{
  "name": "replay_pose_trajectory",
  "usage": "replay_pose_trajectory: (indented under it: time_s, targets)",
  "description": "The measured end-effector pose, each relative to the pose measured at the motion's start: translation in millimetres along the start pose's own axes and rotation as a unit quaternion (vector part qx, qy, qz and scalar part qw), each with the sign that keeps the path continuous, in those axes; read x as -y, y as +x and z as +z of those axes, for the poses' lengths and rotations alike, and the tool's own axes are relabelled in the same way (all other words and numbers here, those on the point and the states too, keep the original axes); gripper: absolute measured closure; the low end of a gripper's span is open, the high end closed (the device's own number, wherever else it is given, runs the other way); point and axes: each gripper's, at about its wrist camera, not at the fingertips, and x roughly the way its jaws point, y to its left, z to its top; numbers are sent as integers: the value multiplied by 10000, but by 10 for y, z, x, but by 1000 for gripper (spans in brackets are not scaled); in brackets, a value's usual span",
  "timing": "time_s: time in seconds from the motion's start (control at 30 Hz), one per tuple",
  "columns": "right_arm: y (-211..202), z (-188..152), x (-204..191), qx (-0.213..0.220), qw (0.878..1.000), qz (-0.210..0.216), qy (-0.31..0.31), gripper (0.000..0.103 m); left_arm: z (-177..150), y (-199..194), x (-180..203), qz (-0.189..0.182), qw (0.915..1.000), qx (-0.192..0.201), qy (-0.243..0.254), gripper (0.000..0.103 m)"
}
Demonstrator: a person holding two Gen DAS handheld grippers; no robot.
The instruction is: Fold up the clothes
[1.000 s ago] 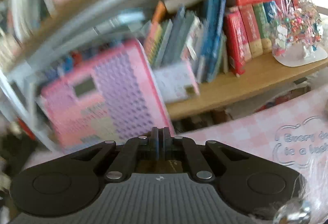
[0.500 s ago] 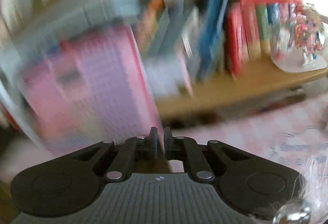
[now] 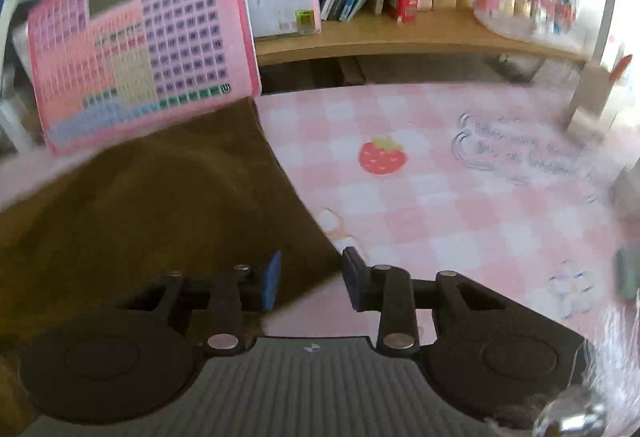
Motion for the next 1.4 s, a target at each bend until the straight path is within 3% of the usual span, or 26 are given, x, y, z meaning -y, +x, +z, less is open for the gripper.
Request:
replay_pose_trajectory:
  time_s: [0.23,0.33,0.5,0.63,0.77,1.03,1.13,1.4]
  targets:
    - [-44,-31,105,-19,9996,-271,98,76,10,-14,68,39,9996,-120,256,94]
    - [-177,-59,79,88,9991,-359,208,75,40,-122,83,-41,9993,-59,370,85]
    - [-553,-261,31,254,9974,-416,523,70,-53,-403,72,-201,9966,-146,790,82]
    - [-962,-612,-155,386,9961,-482,637,64,-292,-642,98,-123,9852,-367,1668,71]
    - [-1329,-1041,-281,432,9934,-650,837,63,-567,-852,61,-80,9703,-513,2363,69]
    - [-1576,-1709,-383,21,9887,-1027,1094,63,-724,-999,-136,-273,9702,-664,2314,64]
    - [-1562,-1780,-383,-50,9888,-1113,995,64,-716,-1082,-155,-311,9706,-580,2314,64]
    - [-1633,-1687,-313,167,9909,-1005,874,63,-786,-1302,-294,87,9781,-326,2052,64]
